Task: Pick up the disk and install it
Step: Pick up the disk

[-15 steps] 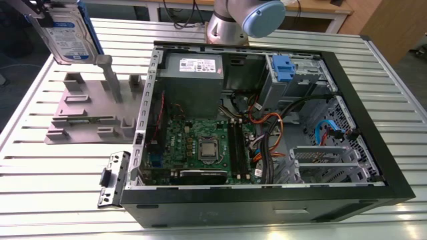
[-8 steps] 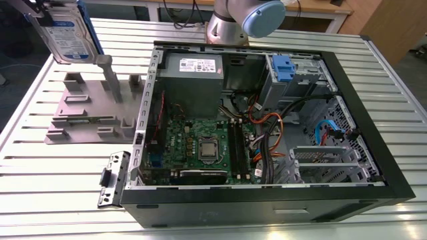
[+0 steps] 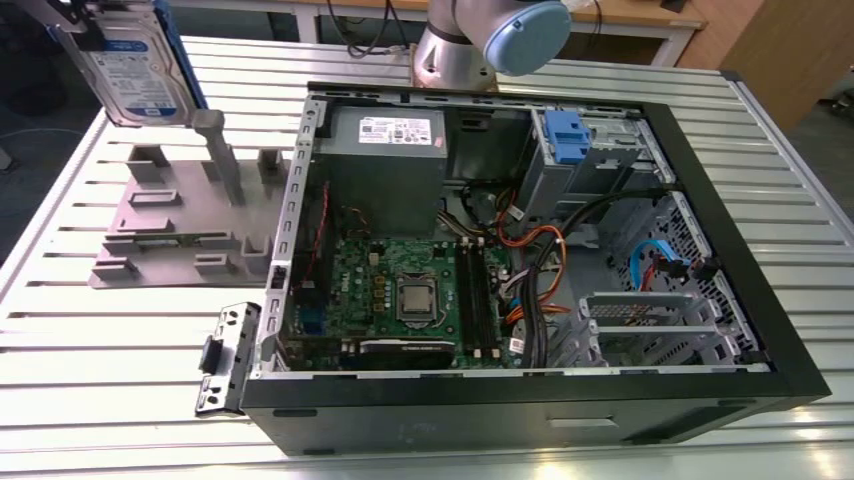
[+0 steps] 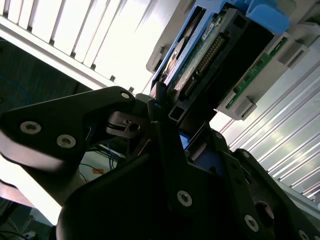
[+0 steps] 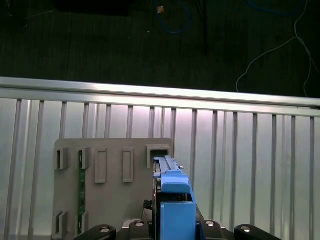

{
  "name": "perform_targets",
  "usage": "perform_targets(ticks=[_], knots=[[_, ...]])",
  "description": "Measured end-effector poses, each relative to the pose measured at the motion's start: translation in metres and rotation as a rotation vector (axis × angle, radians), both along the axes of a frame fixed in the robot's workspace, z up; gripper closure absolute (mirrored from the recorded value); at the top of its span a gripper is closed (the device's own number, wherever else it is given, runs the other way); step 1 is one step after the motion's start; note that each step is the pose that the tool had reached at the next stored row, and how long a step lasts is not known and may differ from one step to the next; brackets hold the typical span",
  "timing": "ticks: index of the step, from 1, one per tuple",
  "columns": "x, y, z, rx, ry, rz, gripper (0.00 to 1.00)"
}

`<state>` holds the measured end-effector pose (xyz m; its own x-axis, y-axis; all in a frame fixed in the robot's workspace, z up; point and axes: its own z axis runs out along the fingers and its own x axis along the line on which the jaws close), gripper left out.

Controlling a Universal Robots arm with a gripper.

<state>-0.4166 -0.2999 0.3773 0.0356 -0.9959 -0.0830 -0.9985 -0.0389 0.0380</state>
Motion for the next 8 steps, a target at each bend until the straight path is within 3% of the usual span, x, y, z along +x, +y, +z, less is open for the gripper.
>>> perform_targets(ticks=[8], knots=[[0.0,0.0,0.0021,0.0,0.0,0.0,0.64]])
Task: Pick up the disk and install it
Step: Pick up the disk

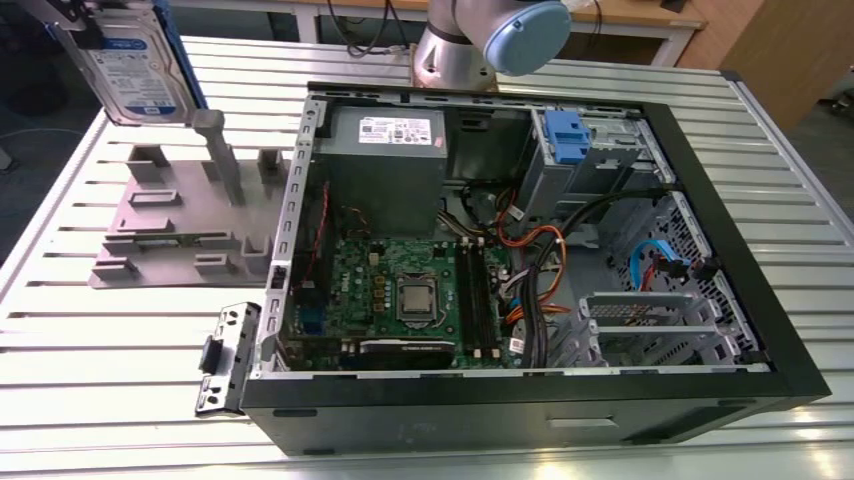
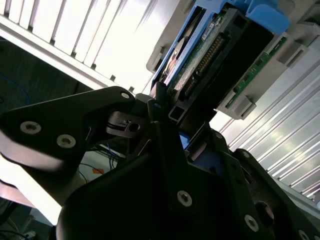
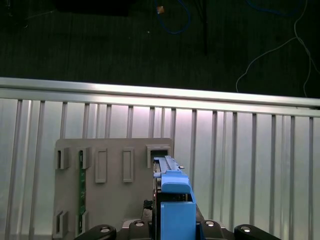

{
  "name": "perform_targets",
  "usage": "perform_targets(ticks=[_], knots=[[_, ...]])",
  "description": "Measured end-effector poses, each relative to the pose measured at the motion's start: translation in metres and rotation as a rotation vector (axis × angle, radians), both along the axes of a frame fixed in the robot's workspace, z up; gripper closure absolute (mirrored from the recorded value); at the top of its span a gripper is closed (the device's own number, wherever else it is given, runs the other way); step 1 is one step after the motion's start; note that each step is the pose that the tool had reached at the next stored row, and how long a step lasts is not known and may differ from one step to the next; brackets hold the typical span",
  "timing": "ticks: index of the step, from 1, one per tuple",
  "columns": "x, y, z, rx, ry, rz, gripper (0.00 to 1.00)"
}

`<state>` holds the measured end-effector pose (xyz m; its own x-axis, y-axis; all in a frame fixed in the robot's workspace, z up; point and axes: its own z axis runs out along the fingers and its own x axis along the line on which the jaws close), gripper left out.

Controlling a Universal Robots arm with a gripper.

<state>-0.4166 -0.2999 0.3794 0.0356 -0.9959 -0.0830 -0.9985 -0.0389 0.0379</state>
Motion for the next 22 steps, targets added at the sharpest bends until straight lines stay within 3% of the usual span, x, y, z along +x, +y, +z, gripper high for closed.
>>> perform_targets(ticks=[22], knots=[[0.0,0.0,0.006,0.0,0.0,0.0,0.64]])
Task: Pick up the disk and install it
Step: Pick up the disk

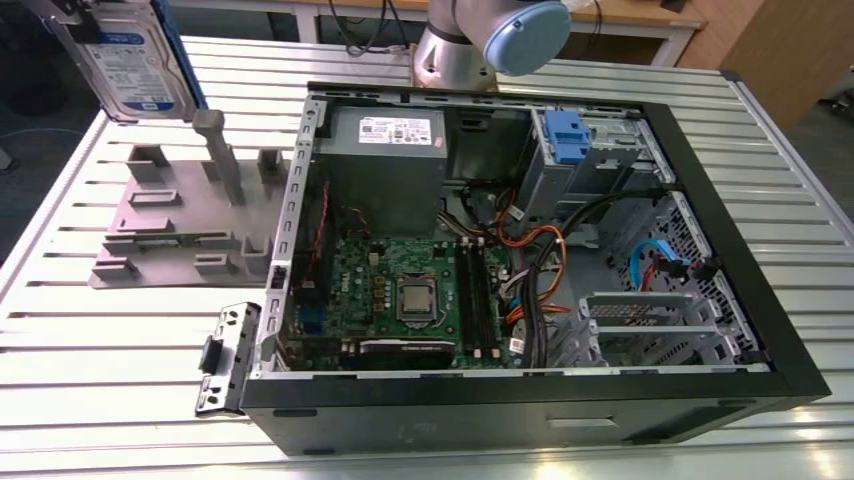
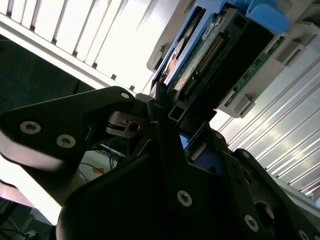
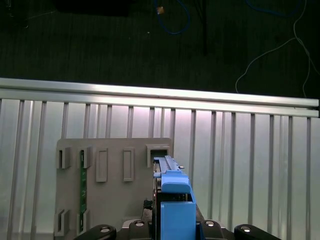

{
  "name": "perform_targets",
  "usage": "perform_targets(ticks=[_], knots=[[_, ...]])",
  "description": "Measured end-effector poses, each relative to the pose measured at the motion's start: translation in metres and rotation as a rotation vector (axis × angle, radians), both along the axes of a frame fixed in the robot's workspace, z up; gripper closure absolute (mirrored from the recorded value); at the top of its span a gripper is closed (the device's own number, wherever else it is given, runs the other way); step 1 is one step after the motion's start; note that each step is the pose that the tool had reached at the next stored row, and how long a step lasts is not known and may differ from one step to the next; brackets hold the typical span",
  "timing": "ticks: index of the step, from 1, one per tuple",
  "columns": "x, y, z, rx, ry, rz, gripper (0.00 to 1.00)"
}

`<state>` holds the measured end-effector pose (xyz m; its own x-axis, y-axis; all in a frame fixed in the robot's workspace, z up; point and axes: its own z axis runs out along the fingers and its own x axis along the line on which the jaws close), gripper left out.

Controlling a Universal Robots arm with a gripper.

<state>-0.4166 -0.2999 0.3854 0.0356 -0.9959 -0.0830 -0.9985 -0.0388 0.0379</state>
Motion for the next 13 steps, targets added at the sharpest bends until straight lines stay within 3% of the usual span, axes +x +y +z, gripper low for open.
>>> perform_targets(ticks=[13], knots=[[0.0,0.0,0.0041,0.0,0.0001,0.0,0.64]])
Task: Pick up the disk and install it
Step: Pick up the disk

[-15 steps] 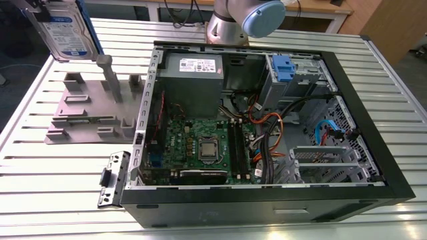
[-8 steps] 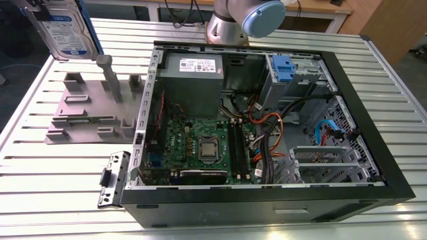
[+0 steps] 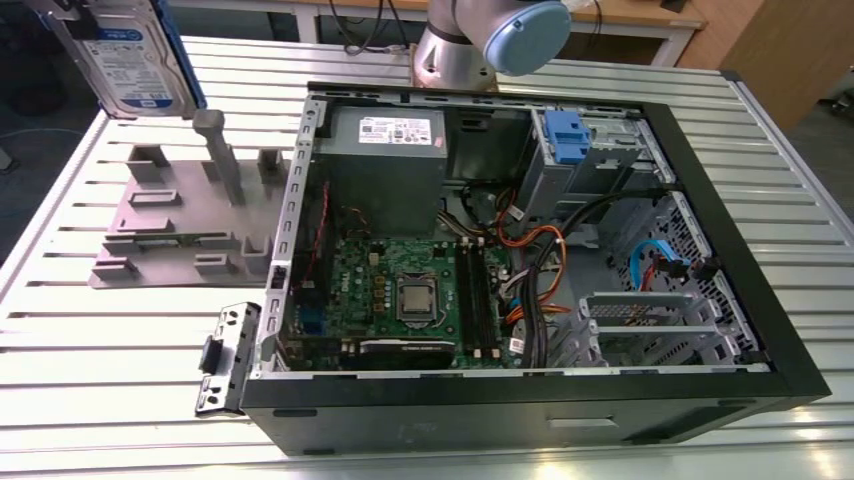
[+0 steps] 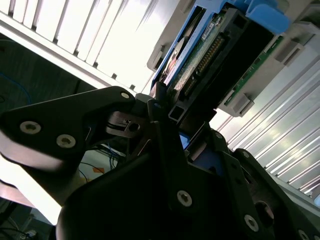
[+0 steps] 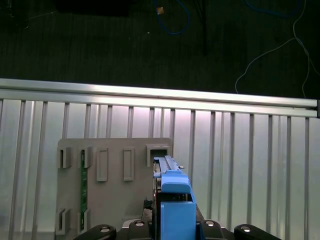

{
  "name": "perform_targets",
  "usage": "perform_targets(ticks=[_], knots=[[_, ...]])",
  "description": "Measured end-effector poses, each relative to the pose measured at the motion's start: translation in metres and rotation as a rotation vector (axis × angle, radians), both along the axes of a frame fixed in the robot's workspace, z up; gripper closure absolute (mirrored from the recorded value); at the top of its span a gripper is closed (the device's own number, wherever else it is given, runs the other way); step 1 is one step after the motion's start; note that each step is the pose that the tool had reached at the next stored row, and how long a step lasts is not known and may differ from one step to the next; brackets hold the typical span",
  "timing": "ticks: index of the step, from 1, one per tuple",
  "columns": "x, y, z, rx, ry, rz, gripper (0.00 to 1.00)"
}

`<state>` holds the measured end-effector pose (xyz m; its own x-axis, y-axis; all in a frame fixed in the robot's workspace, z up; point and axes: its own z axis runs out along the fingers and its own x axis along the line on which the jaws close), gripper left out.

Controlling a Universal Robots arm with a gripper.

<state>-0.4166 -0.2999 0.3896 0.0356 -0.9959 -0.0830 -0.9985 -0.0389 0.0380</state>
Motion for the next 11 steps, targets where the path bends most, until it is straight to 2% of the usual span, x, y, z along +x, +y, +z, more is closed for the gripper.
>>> perform_targets(ticks=[11], knots=[[0.0,0.0,0.0034,0.0,0.0,0.0,0.64]])
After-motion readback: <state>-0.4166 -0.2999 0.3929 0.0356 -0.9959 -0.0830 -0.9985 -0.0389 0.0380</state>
